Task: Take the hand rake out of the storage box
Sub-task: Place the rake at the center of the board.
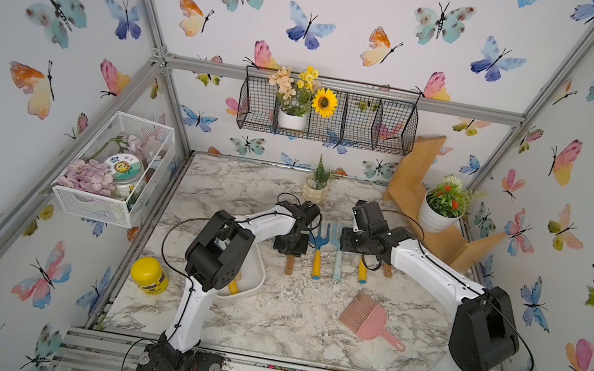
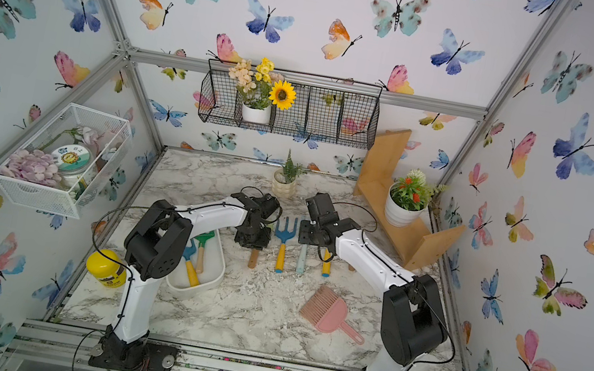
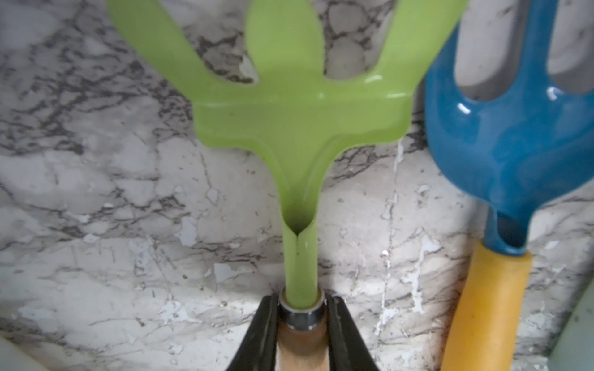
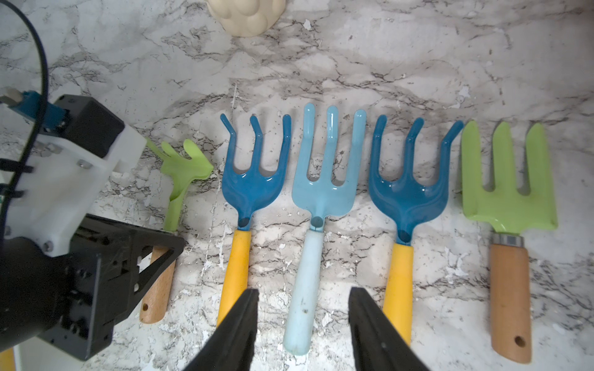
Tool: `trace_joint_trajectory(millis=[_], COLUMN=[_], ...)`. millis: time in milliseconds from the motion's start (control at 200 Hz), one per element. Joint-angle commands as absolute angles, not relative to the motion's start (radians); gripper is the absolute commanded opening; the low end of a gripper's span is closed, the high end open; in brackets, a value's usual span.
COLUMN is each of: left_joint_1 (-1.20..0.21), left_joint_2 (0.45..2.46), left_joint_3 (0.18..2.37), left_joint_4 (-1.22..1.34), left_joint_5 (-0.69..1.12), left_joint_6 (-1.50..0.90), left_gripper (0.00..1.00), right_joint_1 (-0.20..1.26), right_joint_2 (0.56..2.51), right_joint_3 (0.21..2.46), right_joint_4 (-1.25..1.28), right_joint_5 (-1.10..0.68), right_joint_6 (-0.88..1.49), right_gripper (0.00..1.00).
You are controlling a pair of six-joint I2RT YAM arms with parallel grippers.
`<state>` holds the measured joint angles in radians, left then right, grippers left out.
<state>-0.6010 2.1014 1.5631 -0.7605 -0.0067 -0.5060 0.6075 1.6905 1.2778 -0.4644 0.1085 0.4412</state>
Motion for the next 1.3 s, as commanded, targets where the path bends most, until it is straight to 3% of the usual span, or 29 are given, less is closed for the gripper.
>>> trace_joint_trajectory(millis=[0,436,841,1096,1297], left_joint_1=[-0.591,-0.582,-0.576,-0.527,-0.395], left_joint_2=[2.128,2.089,2.111,1.925,1.714], left_joint_3=[1.568,1.599,1.610,1.629,1.448], left_joint_4=[-0.776,-0.805,-0.816,-0.844,-0.838], left_joint_5=[0.002,-0.002,0.008,-0.006,-0.003], left_joint_6=[-0.515,-0.522,-0.517,-0.517,-0.498], left_gripper=[0.20,0.30,0.34,0.51,0.52], right_joint_1=[0.603,0.603,0.603,0.603,0.603], right_joint_2=[1.666,1.659,1.647,1.657,1.667], right_joint_3=[1.273,1.261,1.246,1.242,1.244], right_joint_4=[-0.483,-0.480,-0.476,-0.466,-0.465], right_joint_5=[0.112,0.108,0.104,0.100,0.094], right_joint_6=[0.429,0.432,0.436,0.432,0.428], right_gripper=[0.52,0.52,0.52,0.52,0.51])
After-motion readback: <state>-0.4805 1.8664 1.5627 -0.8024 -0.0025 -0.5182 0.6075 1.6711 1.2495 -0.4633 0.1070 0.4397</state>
